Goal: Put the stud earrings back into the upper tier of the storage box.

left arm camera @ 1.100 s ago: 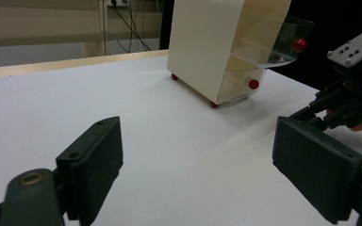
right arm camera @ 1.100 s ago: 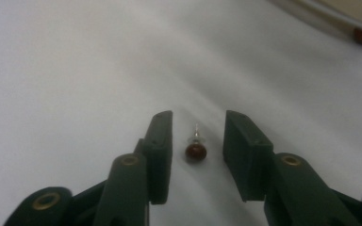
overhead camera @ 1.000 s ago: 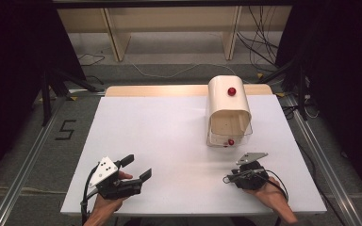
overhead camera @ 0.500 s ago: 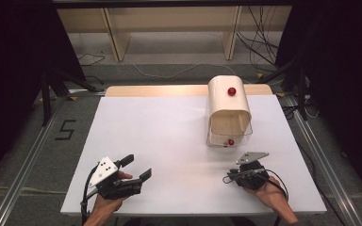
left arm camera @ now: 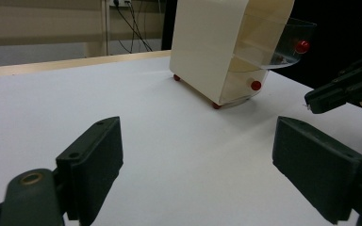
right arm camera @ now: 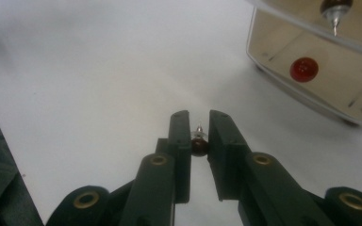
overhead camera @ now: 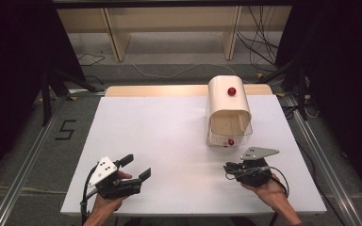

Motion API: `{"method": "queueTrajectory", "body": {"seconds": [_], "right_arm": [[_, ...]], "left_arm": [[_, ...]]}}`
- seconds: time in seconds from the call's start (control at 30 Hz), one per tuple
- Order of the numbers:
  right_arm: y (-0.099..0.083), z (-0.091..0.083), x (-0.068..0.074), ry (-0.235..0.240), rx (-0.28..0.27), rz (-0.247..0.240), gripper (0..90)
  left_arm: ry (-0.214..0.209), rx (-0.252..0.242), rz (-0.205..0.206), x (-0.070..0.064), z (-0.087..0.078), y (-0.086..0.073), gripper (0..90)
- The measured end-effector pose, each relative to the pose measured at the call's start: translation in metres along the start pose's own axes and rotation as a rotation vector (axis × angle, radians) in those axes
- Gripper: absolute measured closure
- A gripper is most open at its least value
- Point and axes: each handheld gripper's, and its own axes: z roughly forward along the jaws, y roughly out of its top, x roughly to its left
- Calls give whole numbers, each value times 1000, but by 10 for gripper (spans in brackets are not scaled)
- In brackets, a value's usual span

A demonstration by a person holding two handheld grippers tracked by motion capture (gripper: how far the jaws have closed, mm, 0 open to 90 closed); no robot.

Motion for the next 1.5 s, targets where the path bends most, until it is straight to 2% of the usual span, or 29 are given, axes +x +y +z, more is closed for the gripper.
{"method": "queueTrajectory", "body": {"seconds": [0.3, 0.6, 1.0, 1.3, 1.5], "right_arm": [[12, -12, 5, 9, -60, -10, 798], [27, -28, 3, -1, -125, -16, 798], [42, -37, 0, -3, -180, -13, 798], [53, -43, -2, -18, -212, -19, 798], [64, -49, -5, -45, -245, -20, 798]], "left_arm": [[3, -1, 7, 0, 0, 0, 163], [2, -14, 6, 0, -1, 0, 161], [2, -18, 8, 0, -1, 0, 160], [4, -19, 11, 0, -1, 0, 160], [6, -20, 10, 0, -1, 0, 160]]}}
